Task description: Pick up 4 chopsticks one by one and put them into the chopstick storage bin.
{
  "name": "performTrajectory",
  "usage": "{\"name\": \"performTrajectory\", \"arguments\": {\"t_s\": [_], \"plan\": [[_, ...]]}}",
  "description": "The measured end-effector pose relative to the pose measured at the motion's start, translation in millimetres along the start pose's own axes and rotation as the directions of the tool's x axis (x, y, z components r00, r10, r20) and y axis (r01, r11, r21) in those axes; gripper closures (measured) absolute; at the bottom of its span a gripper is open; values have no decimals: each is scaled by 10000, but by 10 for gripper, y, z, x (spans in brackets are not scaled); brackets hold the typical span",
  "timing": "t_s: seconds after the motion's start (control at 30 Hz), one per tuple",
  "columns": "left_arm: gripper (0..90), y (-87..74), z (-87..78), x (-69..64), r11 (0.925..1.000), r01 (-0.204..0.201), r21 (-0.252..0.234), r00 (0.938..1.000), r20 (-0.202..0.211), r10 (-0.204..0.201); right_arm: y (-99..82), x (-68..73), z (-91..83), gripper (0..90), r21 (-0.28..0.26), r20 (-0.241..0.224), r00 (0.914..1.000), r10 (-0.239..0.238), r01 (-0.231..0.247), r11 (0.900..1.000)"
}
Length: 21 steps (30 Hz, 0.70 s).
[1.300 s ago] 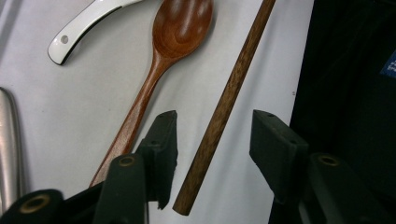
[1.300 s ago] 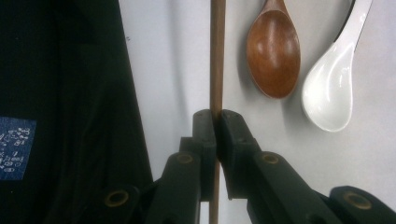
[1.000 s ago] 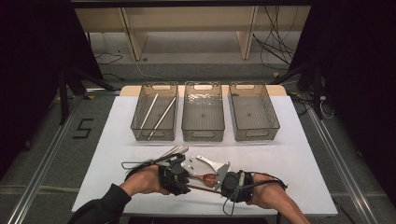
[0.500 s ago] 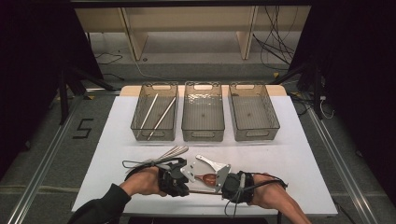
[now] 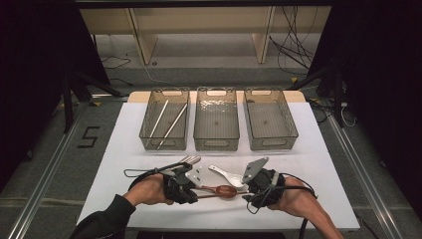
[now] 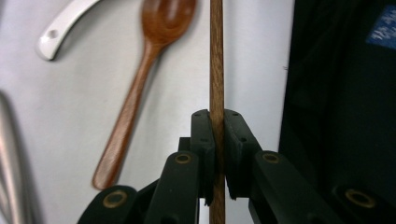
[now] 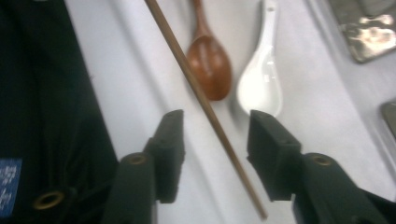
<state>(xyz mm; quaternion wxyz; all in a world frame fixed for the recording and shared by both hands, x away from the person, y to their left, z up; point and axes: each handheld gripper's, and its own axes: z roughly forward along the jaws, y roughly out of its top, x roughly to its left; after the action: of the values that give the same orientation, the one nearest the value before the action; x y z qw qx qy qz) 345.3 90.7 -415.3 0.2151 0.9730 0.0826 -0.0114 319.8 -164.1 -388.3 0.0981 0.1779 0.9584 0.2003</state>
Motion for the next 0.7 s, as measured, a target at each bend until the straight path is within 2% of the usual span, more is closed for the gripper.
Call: {"name": "performTrajectory", "arguments": {"t_s": [0.13, 0.23, 0.3, 0.43, 0.57, 0.7], "plan": [[832, -45, -51, 60, 9985, 539, -120, 9974, -465, -544, -28, -55, -41, 438, -452, 556, 9968, 574, -549, 9975], [832, -79, -105, 113, 9947, 975, -335, 9917, -807, -1000, -55, -81, -64, 402, -776, 792, 9906, 1112, -1051, 9914], [831, -101, -144, 145, 9916, 1170, -544, 9878, -969, -1219, -78, -100, -81, 398, -1190, 1007, 9835, 1502, -1380, 9833], [831, -163, -228, 215, 9814, 1671, -940, 9758, -1265, -1783, -131, -127, -104, 383, -1787, 1034, 9731, 2060, -1855, 9662], [831, -218, -298, 281, 9667, 2099, -1462, 9576, -1690, -2335, -184, -147, -85, 346, -2225, 1037, 9614, 2549, -2273, 9481], [831, -281, -355, 340, 9529, 2436, -1806, 9407, -1950, -2775, -233, -170, -51, 325, -2410, 1123, 9496, 2925, -2596, 9352]]}}
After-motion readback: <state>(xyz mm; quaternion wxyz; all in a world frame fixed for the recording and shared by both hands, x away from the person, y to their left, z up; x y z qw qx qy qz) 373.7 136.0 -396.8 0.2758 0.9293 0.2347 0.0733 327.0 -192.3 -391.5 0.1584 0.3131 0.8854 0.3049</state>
